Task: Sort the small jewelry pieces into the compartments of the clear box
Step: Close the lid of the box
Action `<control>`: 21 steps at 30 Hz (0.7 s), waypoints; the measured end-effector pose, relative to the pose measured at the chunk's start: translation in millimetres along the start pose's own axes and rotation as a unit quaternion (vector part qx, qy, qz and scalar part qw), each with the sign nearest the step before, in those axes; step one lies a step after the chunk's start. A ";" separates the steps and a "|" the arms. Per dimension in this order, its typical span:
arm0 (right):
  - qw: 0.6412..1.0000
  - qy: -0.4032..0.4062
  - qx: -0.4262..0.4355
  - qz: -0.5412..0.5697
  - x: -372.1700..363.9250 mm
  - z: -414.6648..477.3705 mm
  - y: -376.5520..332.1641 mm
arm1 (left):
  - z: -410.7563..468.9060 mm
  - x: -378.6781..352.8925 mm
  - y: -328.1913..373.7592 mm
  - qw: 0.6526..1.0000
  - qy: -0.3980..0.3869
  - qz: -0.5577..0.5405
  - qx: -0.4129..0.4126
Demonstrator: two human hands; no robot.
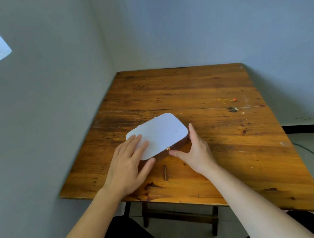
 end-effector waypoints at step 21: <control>0.941 0.013 0.229 -0.250 -17.3 -1.8 1.8 | 27.4 -18.9 -58.2 0.920 0.054 -0.023 0.388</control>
Point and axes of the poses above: each hand's wrist, its own z-axis towards the middle knuckle, its own x-axis out of the back of the hand, y = z × x, the point moved 2 cm from there along z, towards the middle knuckle, and after that the axes turned 10 degrees about y, right-handed, at the moved point
